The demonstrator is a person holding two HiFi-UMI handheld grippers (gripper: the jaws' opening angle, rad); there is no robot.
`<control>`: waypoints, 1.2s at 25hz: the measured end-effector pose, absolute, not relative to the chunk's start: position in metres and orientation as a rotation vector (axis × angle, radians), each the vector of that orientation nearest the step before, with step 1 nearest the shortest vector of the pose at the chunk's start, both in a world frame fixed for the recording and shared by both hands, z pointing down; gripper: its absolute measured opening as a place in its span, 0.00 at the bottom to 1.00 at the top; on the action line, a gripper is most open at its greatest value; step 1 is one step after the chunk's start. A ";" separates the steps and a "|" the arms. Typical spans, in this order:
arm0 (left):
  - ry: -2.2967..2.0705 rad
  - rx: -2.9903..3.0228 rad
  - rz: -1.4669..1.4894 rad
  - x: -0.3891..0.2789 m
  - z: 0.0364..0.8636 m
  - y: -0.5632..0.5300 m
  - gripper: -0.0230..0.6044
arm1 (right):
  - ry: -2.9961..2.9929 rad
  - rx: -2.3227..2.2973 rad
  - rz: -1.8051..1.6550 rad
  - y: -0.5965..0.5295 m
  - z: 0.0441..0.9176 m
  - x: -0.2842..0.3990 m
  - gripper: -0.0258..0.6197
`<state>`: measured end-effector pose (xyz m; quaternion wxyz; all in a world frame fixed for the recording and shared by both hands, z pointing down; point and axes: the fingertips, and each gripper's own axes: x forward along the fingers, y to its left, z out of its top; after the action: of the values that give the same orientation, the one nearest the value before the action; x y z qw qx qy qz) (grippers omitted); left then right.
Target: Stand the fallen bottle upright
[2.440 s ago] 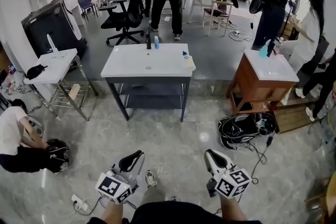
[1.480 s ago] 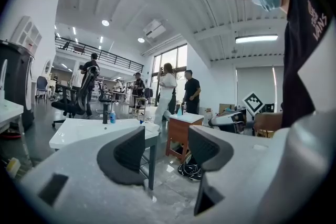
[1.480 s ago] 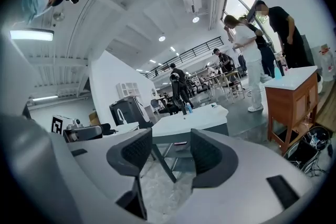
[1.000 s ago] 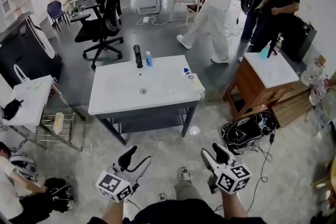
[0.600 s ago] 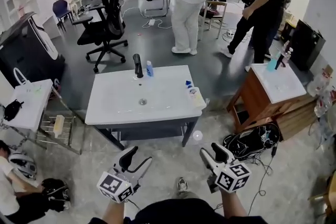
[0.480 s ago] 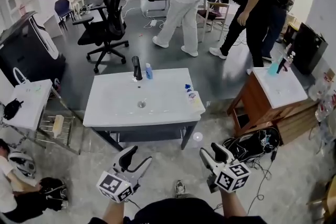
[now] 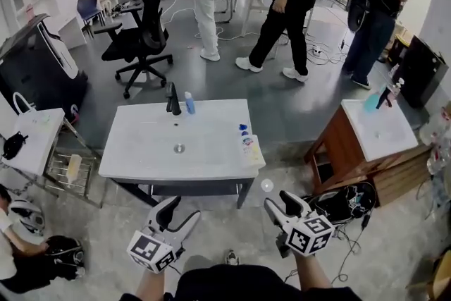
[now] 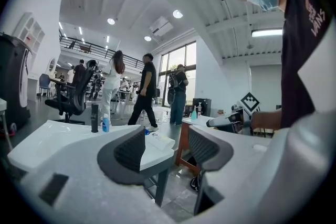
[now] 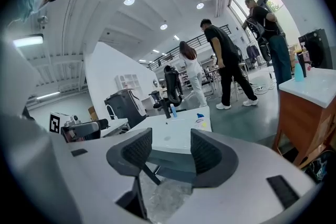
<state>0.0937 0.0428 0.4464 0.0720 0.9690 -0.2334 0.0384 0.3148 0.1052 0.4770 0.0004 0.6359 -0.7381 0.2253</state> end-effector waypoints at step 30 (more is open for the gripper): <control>-0.420 2.914 0.205 0.107 0.476 -0.169 0.44 | -1.967 1.945 0.753 -0.144 0.524 0.369 0.38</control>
<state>0.1073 -0.1695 0.4755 0.0951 0.9829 -0.1416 0.0690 0.3690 -0.1445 0.5242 0.1368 0.6720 -0.6797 0.2601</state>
